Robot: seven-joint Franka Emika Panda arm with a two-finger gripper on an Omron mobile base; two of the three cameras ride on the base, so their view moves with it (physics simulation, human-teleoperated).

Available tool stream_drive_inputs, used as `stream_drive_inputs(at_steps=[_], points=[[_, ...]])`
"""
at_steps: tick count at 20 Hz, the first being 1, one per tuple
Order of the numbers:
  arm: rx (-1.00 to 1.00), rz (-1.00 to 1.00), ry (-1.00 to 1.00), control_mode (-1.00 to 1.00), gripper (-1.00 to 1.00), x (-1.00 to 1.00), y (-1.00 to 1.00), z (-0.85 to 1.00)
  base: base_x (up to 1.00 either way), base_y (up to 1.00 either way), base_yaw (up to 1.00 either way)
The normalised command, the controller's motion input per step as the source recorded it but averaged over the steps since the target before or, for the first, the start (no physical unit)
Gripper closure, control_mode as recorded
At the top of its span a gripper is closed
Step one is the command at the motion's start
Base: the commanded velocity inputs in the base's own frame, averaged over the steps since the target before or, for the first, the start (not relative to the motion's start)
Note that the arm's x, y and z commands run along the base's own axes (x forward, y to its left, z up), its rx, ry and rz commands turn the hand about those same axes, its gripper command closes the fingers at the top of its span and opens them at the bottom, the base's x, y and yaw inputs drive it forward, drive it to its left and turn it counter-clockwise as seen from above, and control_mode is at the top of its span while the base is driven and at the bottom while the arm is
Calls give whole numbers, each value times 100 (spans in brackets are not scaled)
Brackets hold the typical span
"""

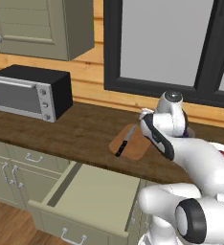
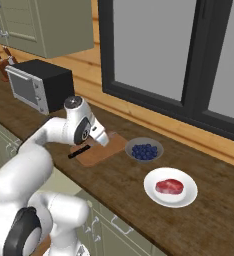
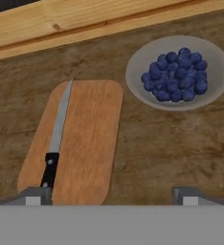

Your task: Pick up the knife from the drawer and place it on the cutting board. Then place the meat from the plate to the cutting board.

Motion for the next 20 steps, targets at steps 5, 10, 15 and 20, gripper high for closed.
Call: stream_drive_inputs(at_steps=[5,10,15,20], points=[[0,-4,0,-100,-100,-58,-100,0,0,0,0],[0,-8,2,-100,-100,-52,-98,0,0,0,0],[0,-10,0,-100,-100,-52,-63,-8,0,0,0],[0,-9,0,-100,-100,-40,-66,-21,0,0,0]])
